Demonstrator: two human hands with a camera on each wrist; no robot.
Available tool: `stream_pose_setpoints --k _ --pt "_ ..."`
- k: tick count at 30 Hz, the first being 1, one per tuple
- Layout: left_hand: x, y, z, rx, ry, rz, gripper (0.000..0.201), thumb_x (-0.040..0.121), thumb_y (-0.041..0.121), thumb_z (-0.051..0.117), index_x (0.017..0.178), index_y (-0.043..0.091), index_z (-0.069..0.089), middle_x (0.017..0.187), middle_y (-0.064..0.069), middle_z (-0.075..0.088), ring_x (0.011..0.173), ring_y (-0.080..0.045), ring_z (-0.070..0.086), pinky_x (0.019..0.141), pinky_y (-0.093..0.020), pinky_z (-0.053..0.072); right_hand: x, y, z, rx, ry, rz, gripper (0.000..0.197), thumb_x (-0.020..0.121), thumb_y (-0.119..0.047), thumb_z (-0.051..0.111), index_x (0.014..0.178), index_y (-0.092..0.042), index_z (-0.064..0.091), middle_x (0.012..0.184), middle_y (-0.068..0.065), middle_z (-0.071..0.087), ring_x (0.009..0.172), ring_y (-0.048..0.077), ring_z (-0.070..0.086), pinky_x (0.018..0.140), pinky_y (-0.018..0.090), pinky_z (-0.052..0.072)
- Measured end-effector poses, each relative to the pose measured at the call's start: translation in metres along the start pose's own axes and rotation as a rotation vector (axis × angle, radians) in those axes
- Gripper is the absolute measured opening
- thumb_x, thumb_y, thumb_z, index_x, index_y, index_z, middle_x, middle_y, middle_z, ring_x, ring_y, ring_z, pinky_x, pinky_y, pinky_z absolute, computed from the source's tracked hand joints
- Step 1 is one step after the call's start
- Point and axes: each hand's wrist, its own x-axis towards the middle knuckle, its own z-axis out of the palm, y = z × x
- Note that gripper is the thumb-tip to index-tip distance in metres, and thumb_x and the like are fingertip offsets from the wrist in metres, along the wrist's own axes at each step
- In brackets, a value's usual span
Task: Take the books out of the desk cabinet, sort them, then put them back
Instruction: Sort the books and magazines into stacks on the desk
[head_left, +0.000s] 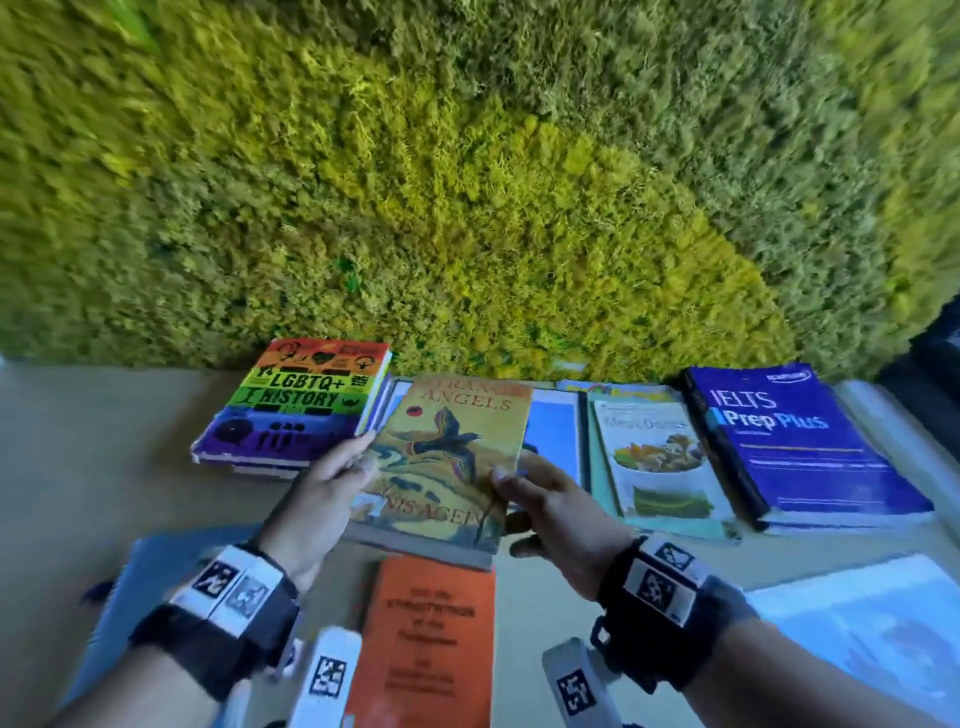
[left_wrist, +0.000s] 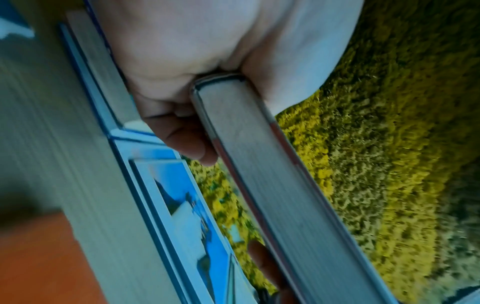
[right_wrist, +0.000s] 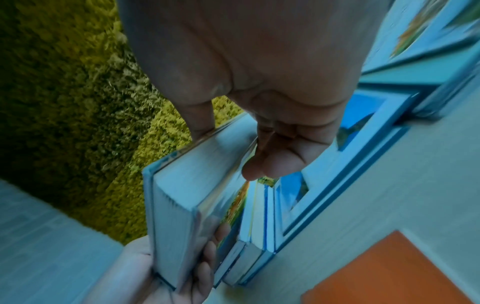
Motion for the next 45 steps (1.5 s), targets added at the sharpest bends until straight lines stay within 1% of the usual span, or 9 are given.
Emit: stream_pose_setpoints --k 7,11,15,17,19,23,29,37,45 --pt "0.041 0.006 -0.100 0.196 0.177 0.097 0.035 0.104 0.035 0.053 0.138 0.045 0.055 0.147 0.007 0.055 0.134 -0.008 0.051 0.118 -0.039 0.036 0.085 -0.033 0.084 -0.020 -0.052 -0.022 0.033 0.101 -0.026 0.061 0.133 -0.022 0.054 0.090 -0.002 0.073 0.072 0.020 0.060 0.066 0.031 0.047" --pt "0.078 0.010 -0.141 0.310 0.272 0.089 0.042 0.108 0.027 0.044 0.150 0.028 0.049 0.149 -0.004 0.054 0.128 -0.016 0.055 0.102 -0.027 0.041 0.134 -0.047 0.124 -0.082 -0.059 -0.032 0.060 0.100 -0.023 0.063 0.154 -0.026 0.036 0.124 0.011 0.070 0.092 0.026 0.062 0.076 0.039 0.057" --pt "0.097 0.000 -0.162 0.586 0.406 -0.005 0.044 0.107 0.029 0.042 0.151 0.037 0.043 0.127 -0.009 0.067 0.081 -0.026 0.062 0.066 -0.030 0.050 0.147 -0.047 0.156 -0.140 -0.204 -0.022 0.053 0.099 -0.024 0.065 0.148 -0.023 0.043 0.135 0.007 0.065 0.113 0.021 0.061 0.088 0.040 0.050" --pt "0.099 -0.010 -0.167 0.739 0.430 -0.005 0.050 0.100 0.036 0.048 0.148 0.046 0.040 0.134 -0.006 0.063 0.100 -0.030 0.062 0.084 -0.038 0.053 0.139 -0.041 0.156 -0.265 -0.240 -0.043 0.040 0.100 -0.027 0.063 0.139 -0.025 0.055 0.128 0.003 0.068 0.116 0.021 0.065 0.089 0.040 0.054" --pt "0.087 -0.017 -0.157 0.832 0.479 0.169 0.054 0.091 0.037 0.054 0.144 0.044 0.045 0.146 -0.001 0.053 0.128 -0.032 0.050 0.108 -0.048 0.043 0.125 -0.027 0.142 -0.402 -0.275 -0.066 0.030 0.101 -0.027 0.061 0.131 -0.025 0.060 0.111 -0.004 0.072 0.109 0.020 0.069 0.086 0.038 0.056" --pt "0.021 -0.044 -0.105 0.739 0.384 0.662 0.044 0.088 0.027 0.058 0.131 0.019 0.066 0.119 -0.003 0.053 0.120 -0.023 0.053 0.109 -0.042 0.042 0.083 0.027 0.085 -0.642 -0.281 0.035 0.016 0.101 -0.025 0.062 0.117 -0.025 0.064 0.092 -0.010 0.072 0.086 0.017 0.072 0.074 0.035 0.056" --pt "-0.045 -0.107 -0.037 1.007 -0.175 -0.107 0.085 0.084 0.061 0.058 0.156 0.042 0.016 0.133 -0.005 0.045 0.120 -0.031 0.058 0.099 -0.043 0.049 0.016 0.106 0.022 -0.674 -0.036 0.241 0.010 0.097 -0.019 0.061 0.104 -0.024 0.065 0.065 0.001 0.071 0.057 0.014 0.063 0.056 0.032 0.052" --pt "-0.054 -0.110 0.005 0.199 -0.100 -0.145 0.076 0.073 0.015 0.071 0.146 0.021 0.050 0.092 -0.003 0.063 0.070 -0.014 0.055 0.062 -0.018 0.044 -0.031 0.148 0.026 -0.585 0.114 0.015 0.041 0.092 -0.021 0.072 0.128 -0.030 0.055 0.070 -0.006 0.063 0.060 0.000 0.056 0.065 0.020 0.044" --pt "-0.077 -0.090 -0.002 -0.346 -0.020 -0.154 0.045 0.072 0.007 0.065 0.116 0.014 0.071 0.110 -0.023 0.072 0.090 -0.031 0.064 0.086 -0.043 0.050 -0.030 0.149 0.030 -0.194 0.154 0.099 0.015 0.096 -0.008 0.068 0.110 -0.010 0.070 0.072 -0.007 0.070 0.056 -0.002 0.056 0.059 0.016 0.040"
